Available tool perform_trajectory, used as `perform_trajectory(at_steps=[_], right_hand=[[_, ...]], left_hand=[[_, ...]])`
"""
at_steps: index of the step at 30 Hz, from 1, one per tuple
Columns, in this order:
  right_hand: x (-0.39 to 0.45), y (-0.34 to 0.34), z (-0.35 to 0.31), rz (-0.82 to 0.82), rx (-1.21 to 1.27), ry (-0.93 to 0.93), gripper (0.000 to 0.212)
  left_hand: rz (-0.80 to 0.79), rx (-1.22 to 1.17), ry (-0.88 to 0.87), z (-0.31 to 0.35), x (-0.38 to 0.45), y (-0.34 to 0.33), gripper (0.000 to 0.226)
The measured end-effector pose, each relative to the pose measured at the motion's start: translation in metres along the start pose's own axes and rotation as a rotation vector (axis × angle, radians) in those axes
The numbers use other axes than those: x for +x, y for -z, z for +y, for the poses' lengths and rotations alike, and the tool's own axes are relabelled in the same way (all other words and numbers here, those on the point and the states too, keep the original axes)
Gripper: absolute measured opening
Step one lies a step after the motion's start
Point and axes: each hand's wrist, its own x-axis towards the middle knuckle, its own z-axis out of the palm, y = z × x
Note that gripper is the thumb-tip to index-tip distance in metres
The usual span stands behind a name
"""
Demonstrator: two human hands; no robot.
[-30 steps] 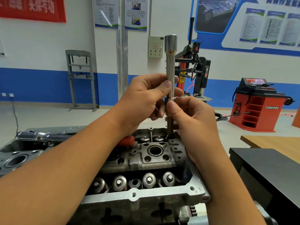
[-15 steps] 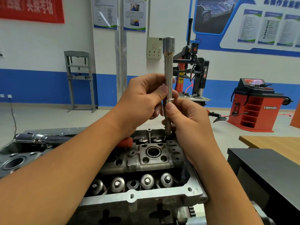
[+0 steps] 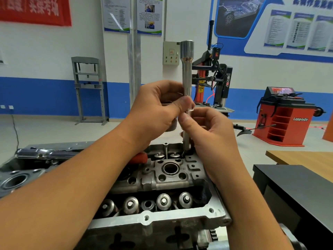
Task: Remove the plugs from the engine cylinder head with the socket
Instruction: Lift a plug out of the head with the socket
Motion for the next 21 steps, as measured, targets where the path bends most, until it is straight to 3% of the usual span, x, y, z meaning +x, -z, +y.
perform_trajectory(at_steps=[3, 5, 7, 11, 14, 18, 21], right_hand=[[0.0003, 0.0032, 0.0044, 0.053, 0.028, 0.003, 0.02], [0.001, 0.0019, 0.005, 0.03, 0.033, 0.012, 0.014], [0.0017, -0.0004, 0.0049, 0.01, 0.055, 0.01, 0.009], [0.0022, -0.0011, 0.0034, 0.009, 0.107, -0.022, 0.017], [0.0008, 0.0007, 0.0025, 0.041, 0.005, 0.004, 0.026], [-0.0016, 0.0022, 0.0018, 0.016, -0.005, 0.021, 0.009], [-0.0016, -0.0001, -0.0005, -0.042, 0.007, 0.022, 0.02]], left_hand=[[0.057, 0.012, -0.028, -0.0011, 0.0004, 0.0006, 0.03], [-0.004, -0.016, -0.017, 0.0001, -0.0001, -0.0012, 0.017], [-0.06, -0.045, 0.02, 0.0012, -0.0003, -0.002, 0.018], [-0.06, -0.063, 0.047, 0.0037, -0.0016, -0.0008, 0.023], [-0.049, -0.071, 0.033, 0.0039, -0.0018, -0.0018, 0.017], [0.017, -0.088, 0.051, 0.0025, -0.0006, -0.0004, 0.008], [-0.037, -0.061, 0.046, 0.0015, -0.0007, 0.0003, 0.015]])
